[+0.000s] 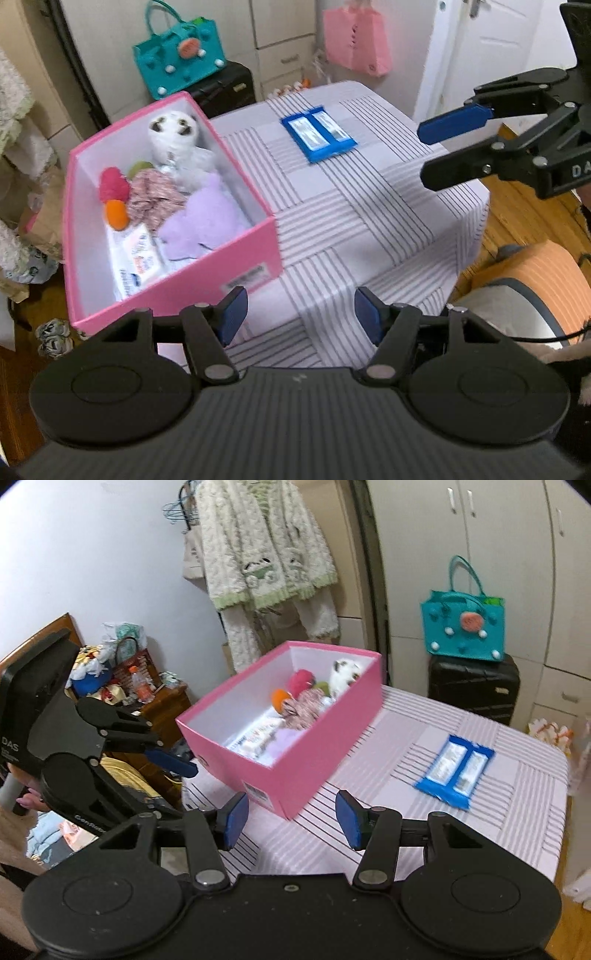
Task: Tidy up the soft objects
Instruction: 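Withdraw both tools from the box toward the blue wipes pack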
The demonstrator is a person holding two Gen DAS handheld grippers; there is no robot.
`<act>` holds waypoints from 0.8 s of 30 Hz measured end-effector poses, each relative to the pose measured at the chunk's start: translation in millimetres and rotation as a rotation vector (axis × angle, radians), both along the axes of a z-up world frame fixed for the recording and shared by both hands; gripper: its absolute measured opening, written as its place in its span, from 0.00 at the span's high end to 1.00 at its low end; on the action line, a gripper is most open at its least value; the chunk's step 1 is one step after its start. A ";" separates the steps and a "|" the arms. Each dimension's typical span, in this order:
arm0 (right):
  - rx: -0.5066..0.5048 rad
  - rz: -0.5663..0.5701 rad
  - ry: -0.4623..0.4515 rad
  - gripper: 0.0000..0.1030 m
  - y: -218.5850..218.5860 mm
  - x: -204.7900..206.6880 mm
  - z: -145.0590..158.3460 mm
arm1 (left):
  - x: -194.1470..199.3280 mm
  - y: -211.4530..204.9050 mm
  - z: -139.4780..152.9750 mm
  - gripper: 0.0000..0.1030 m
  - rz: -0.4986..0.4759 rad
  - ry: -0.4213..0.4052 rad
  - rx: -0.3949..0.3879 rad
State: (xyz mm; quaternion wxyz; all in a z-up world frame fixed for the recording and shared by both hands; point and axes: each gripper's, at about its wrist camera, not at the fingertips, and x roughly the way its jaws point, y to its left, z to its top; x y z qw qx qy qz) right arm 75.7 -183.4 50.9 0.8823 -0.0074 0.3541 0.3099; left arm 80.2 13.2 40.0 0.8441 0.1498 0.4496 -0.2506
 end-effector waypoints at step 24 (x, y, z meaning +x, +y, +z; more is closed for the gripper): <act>0.000 -0.148 -0.099 0.41 -80.8 21.0 -74.7 | 26.3 -71.3 -24.6 0.39 -0.080 -0.054 -0.247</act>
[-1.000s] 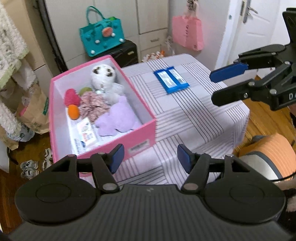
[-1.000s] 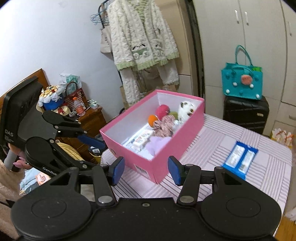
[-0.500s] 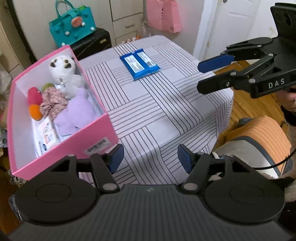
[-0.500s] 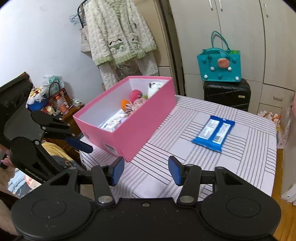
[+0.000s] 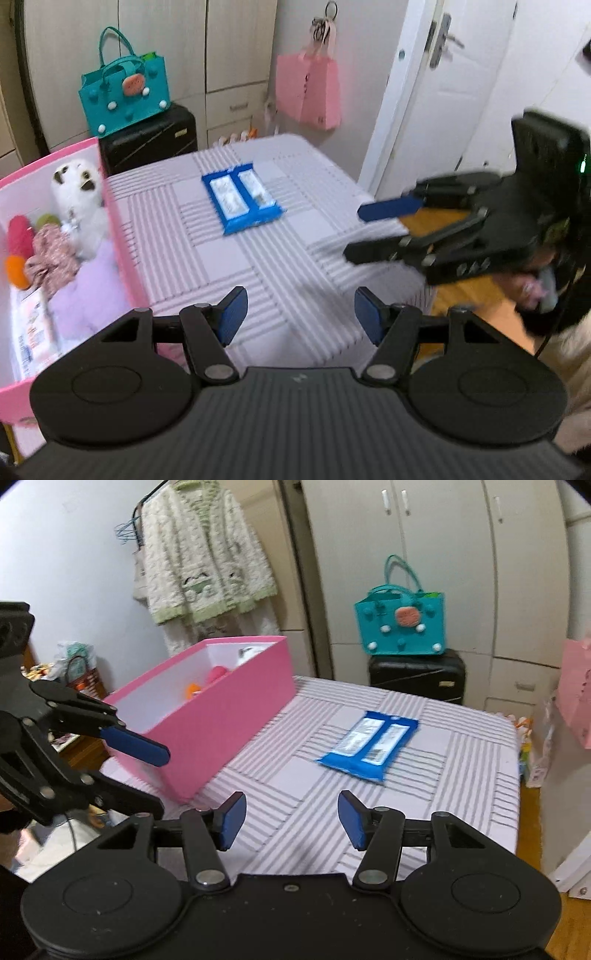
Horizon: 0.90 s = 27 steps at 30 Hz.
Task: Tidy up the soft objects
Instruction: 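Withdraw both tools from the box toward the blue wipes pack, then lower both open grippers around the blue wipes pack on the table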
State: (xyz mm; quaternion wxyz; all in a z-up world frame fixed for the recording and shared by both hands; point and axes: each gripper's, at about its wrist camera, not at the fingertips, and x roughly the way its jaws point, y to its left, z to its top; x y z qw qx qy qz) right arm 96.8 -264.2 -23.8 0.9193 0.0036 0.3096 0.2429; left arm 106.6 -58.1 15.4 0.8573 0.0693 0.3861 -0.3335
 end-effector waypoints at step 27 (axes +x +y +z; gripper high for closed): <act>-0.100 -0.100 -0.085 0.25 15.1 80.5 -68.4 | 107.8 -61.7 -67.7 0.33 0.254 -0.074 -0.130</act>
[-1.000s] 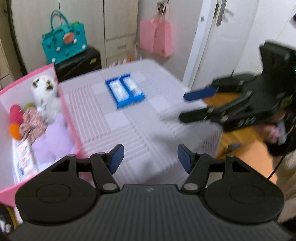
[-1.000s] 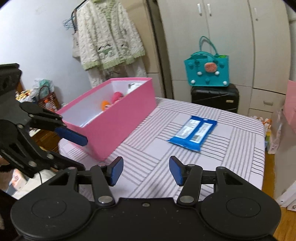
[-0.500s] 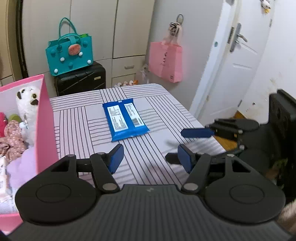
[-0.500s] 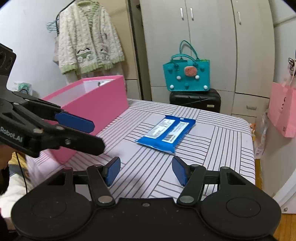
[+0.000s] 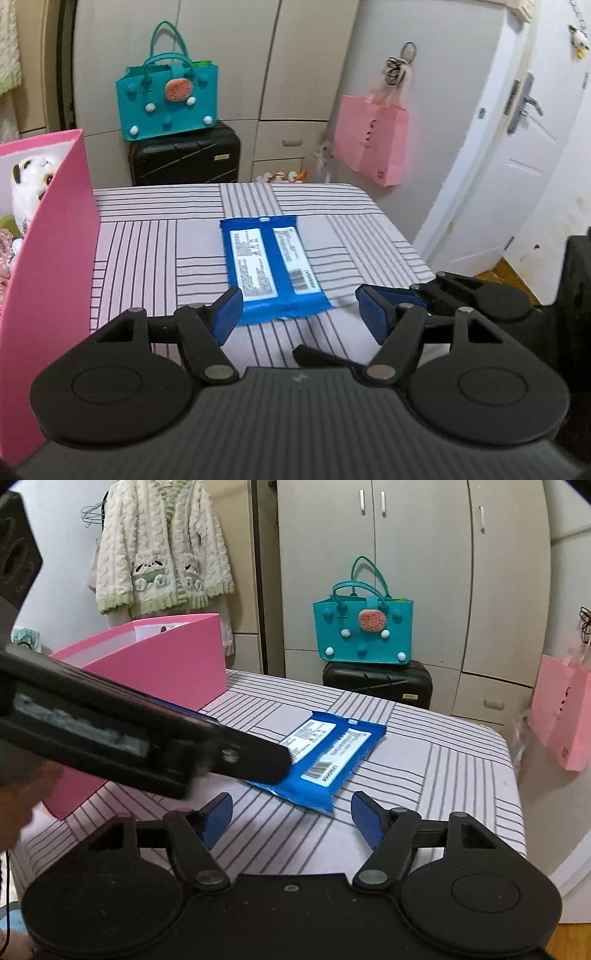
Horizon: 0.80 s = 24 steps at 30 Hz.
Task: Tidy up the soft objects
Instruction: 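Lower both open grippers around the blue wipes pack on the table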
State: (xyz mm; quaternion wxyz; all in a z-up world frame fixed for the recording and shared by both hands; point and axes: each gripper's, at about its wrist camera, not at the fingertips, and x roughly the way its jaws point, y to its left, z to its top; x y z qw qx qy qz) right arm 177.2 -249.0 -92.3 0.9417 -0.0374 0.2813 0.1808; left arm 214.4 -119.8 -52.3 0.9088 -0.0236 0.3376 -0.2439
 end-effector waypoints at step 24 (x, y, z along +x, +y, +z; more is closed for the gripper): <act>0.097 0.020 0.106 0.22 2.4 31.9 -12.2 | 42.3 0.2 -38.7 0.46 0.041 0.168 -0.053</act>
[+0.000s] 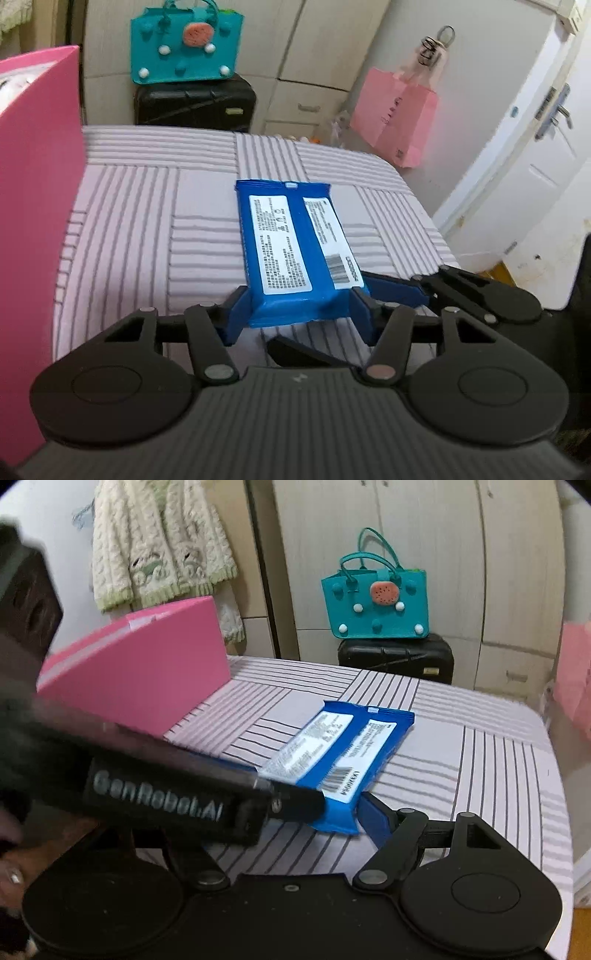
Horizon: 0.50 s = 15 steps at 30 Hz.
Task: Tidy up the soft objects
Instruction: 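Lower both open grippers around the blue wipes pack on the table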
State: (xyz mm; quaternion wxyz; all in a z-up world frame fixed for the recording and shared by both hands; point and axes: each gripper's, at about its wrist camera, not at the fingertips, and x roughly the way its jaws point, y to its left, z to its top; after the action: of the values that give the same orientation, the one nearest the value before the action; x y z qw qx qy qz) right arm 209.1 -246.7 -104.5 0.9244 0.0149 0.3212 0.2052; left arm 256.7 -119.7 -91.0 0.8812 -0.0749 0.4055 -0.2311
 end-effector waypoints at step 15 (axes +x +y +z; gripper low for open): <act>-0.043 -0.019 -0.047 0.16 -1.6 -57.1 13.4 | -37.3 0.4 11.3 0.48 -0.119 0.106 -0.078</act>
State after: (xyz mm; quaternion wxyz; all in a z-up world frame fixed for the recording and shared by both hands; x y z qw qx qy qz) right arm 152.0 -248.2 -91.1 0.9337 -0.0067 0.3034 0.1900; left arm 219.5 -119.2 -79.6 0.8398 -0.0969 0.4458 -0.2944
